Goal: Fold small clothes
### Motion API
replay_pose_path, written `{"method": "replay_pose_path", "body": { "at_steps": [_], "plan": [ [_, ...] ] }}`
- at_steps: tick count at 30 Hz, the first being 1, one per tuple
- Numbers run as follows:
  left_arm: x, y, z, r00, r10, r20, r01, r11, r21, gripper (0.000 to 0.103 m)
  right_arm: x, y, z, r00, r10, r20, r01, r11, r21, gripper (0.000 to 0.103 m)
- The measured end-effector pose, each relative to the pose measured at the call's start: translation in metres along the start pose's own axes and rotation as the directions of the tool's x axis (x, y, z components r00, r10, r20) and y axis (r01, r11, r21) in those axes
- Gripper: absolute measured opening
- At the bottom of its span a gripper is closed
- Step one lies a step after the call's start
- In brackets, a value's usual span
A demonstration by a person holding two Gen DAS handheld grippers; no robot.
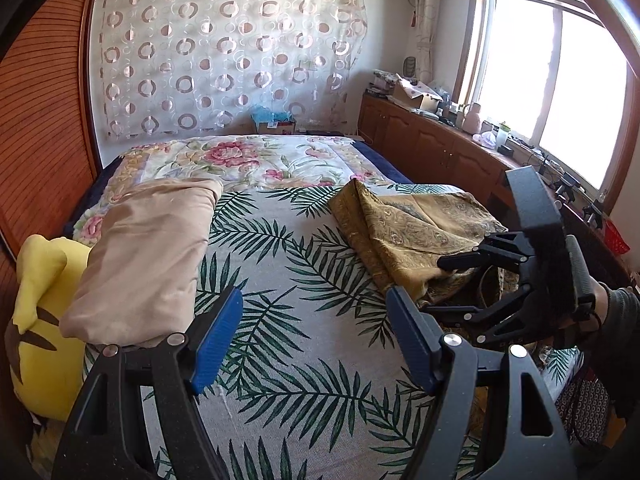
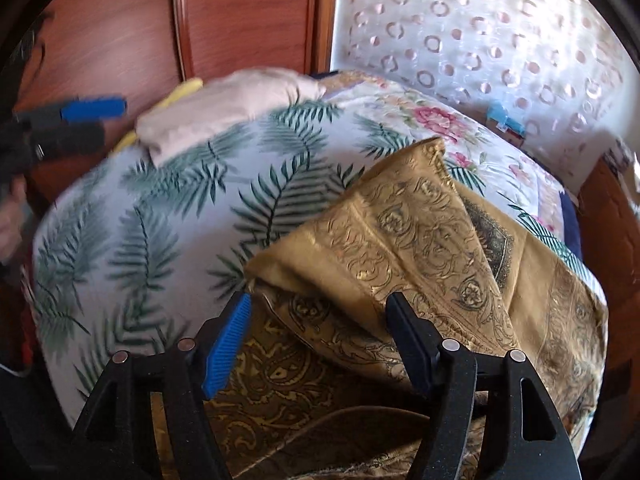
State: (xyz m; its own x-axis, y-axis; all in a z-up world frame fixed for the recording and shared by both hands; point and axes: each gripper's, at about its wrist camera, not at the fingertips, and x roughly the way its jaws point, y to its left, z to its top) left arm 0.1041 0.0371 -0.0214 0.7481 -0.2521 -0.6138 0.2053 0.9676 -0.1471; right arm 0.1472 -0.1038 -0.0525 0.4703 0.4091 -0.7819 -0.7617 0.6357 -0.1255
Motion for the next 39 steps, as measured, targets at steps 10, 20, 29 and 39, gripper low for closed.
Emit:
{"method": "replay_pose_path", "body": {
  "at_steps": [10, 20, 29, 39],
  "plan": [
    [0.007, -0.009, -0.007, 1.0, -0.021, -0.021, 0.021, 1.0, 0.01, 0.075, 0.007, -0.031, 0.0, 1.0, -0.01, 0.006, 0.009, 0.994, 0.108, 0.008],
    [0.013, -0.025, -0.012, 0.998, -0.058, -0.04, 0.059, 0.998, 0.024, 0.075, -0.051, -0.114, 0.003, 0.974, -0.161, 0.162, 0.105, 0.944, 0.311, 0.004],
    [0.019, -0.042, -0.015, 0.995, -0.083, -0.059, 0.086, 0.995, 0.043, 0.075, -0.03, -0.186, 0.003, 0.965, -0.253, 0.071, 0.194, 0.866, 0.461, 0.004],
    [0.024, -0.048, -0.02, 0.993, -0.094, -0.077, 0.097, 0.994, 0.045, 0.075, -0.011, -0.176, 0.025, 0.94, -0.339, -0.041, 0.323, 0.841, 0.434, 0.024]
  ]
}}
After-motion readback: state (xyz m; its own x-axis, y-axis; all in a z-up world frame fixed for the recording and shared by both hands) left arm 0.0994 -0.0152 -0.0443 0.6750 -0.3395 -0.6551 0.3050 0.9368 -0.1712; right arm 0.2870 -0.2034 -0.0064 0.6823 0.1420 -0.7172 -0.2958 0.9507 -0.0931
